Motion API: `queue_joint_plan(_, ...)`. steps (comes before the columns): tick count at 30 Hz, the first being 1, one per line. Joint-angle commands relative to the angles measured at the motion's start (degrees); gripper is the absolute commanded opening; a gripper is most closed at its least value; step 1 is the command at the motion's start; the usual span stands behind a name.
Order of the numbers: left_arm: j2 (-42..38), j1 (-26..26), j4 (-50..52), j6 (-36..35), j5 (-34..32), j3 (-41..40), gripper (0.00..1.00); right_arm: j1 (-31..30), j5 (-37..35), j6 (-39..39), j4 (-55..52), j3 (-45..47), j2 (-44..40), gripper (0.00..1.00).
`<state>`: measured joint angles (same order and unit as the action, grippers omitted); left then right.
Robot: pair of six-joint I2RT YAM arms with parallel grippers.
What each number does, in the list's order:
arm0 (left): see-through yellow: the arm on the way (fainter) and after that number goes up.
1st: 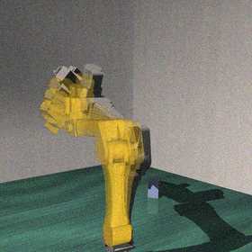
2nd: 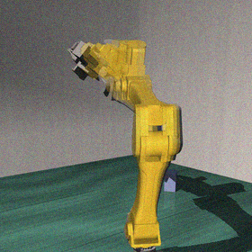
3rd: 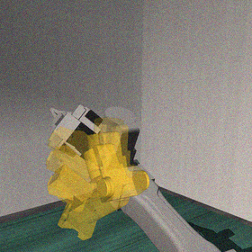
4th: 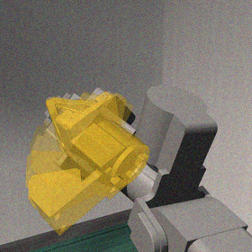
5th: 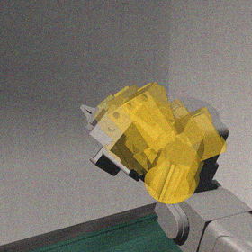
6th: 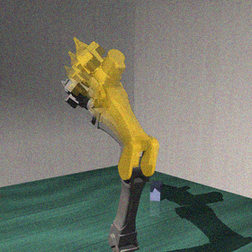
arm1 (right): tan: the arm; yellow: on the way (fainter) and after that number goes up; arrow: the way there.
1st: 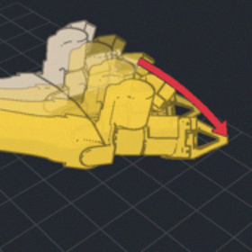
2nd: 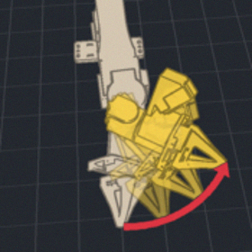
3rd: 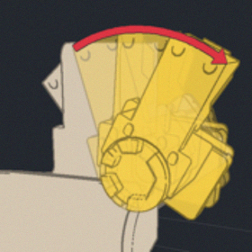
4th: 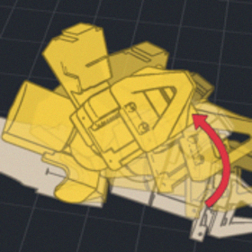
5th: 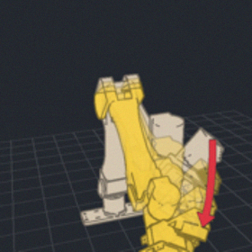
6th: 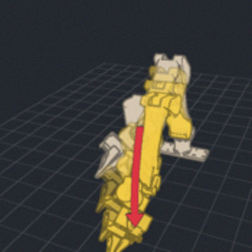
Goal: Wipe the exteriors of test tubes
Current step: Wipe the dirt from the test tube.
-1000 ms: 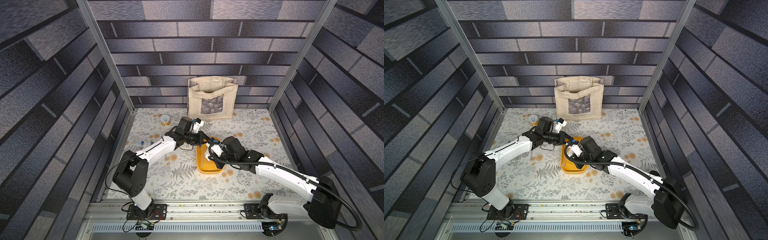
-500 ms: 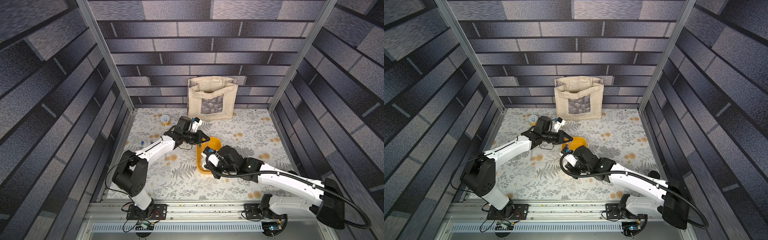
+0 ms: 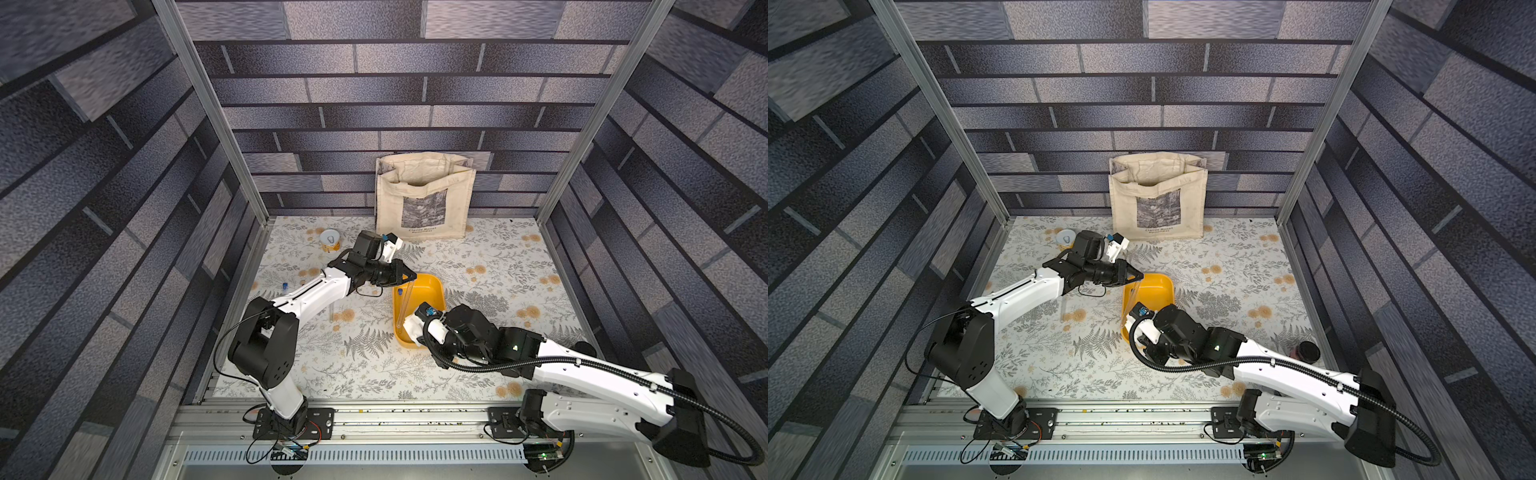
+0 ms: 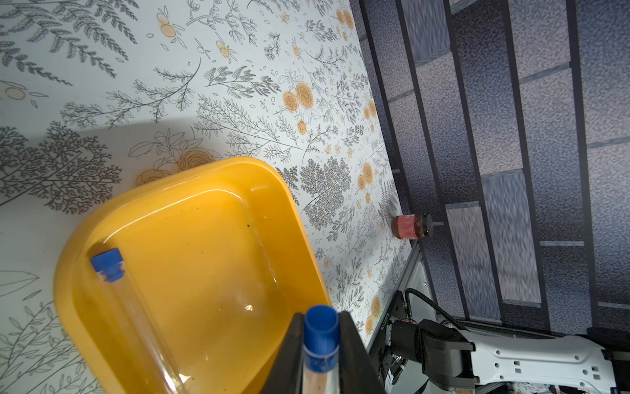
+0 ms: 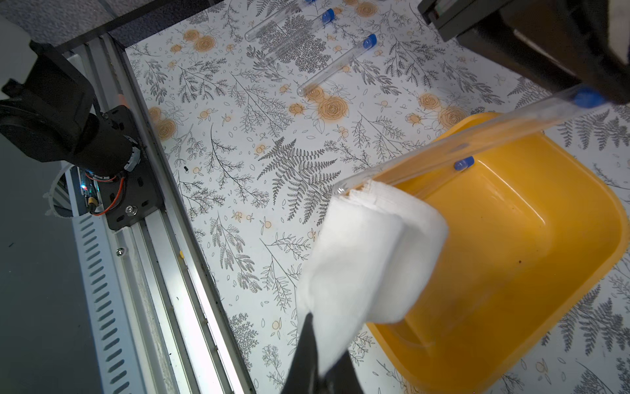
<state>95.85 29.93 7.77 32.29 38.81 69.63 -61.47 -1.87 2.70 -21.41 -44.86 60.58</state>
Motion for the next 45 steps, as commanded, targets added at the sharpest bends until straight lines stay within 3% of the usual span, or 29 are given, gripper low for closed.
queue_joint_plan(1,0.3,2.14,4.19,-2.91,-4.6,3.28,0.18,2.49,2.2,-2.7,-1.04,-2.37,2.72,0.0)
queue_joint_plan(8,1.73,3.07,4.9,-1.93,-6.7,6.12,0.18,7.07,2.85,-7.23,-2.51,-7.7,8.85,0.0)
queue_joint_plan(25,3.52,2.91,5.02,-1.31,-3.83,7.85,0.18,14.62,-10.13,-19.93,-7.24,-17.76,16.47,0.0)
queue_joint_plan(29,3.3,2.85,4.96,-1.23,-2.96,7.75,0.18,14.71,-11.45,-21.02,-6.17,-17.67,17.0,0.0)
queue_joint_plan(34,3.07,2.55,4.89,-1.03,-3.04,7.72,0.18,14.08,-8.03,-21.34,-4.71,-14.31,14.75,0.0)
queue_joint_plan(45,3.43,1.75,2.13,1.1,-1.56,6.84,0.18,6.79,-8.72,-21.43,-2.76,-7.75,9.7,0.0)
